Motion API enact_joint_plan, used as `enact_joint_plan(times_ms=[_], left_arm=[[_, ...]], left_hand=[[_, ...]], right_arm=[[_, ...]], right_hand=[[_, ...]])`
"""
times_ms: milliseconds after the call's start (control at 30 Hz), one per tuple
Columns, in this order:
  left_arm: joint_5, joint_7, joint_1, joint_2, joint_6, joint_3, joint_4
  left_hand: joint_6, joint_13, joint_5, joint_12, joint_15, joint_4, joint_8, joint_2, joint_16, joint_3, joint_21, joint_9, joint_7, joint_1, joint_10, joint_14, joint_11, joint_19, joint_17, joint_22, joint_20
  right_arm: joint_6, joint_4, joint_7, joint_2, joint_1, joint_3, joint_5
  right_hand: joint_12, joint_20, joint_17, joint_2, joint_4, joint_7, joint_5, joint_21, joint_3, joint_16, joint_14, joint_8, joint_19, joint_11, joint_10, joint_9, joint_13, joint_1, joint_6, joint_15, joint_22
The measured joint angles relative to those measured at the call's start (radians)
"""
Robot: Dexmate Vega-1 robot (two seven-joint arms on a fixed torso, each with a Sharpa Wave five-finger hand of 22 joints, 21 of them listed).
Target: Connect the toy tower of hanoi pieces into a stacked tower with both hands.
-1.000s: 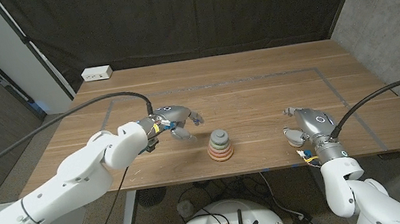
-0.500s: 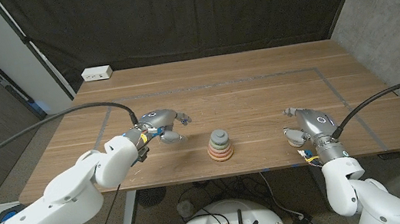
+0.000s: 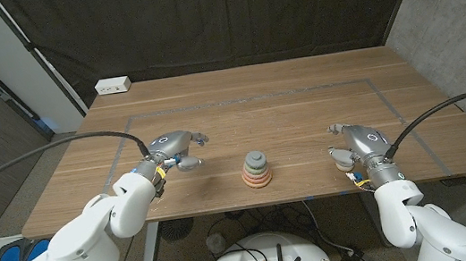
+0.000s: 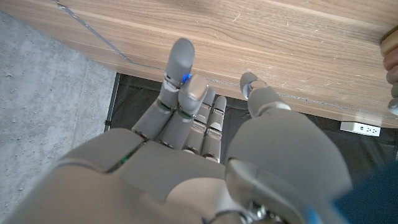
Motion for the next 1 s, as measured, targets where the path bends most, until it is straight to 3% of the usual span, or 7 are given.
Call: enact_joint_plan(times_ms=[600,1000], left_arm=[[-0.009,0.129,0.080,-0.038,0.057,-0.010,0.021],[-0.025,0.185,0.107,-0.050,0.048,-0.018,0.034]], left_hand=[[0.018,-0.002,0.000,0.000,0.000,0.000,0.008,0.005,0.007,0.000,0.004,-0.005,-0.004,0.005,0.015,0.000,-0.002,0.000,0.000,0.005,0.000],[0.022,-0.002,0.000,0.000,0.000,0.000,0.008,0.005,0.011,0.000,0.004,-0.004,-0.007,0.005,0.015,0.000,-0.002,0.000,-0.005,0.009,0.000]], right_arm=[[-0.035,-0.026,0.014,-0.027,0.009,-0.021,-0.023],[-0.052,-0.037,0.005,-0.032,-0.003,-0.016,-0.023]], right_hand=[[0.000,0.000,0.000,0.000,0.000,0.000,0.000,0.000,0.000,0.000,0.000,0.000,0.000,0.000,0.000,0.000,0.000,0.000,0.000,0.000,-0.003],[0.000,0.000,0.000,0.000,0.000,0.000,0.000,0.000,0.000,0.007,0.000,0.000,0.000,0.000,0.000,0.000,0.000,0.000,0.000,0.000,-0.003]])
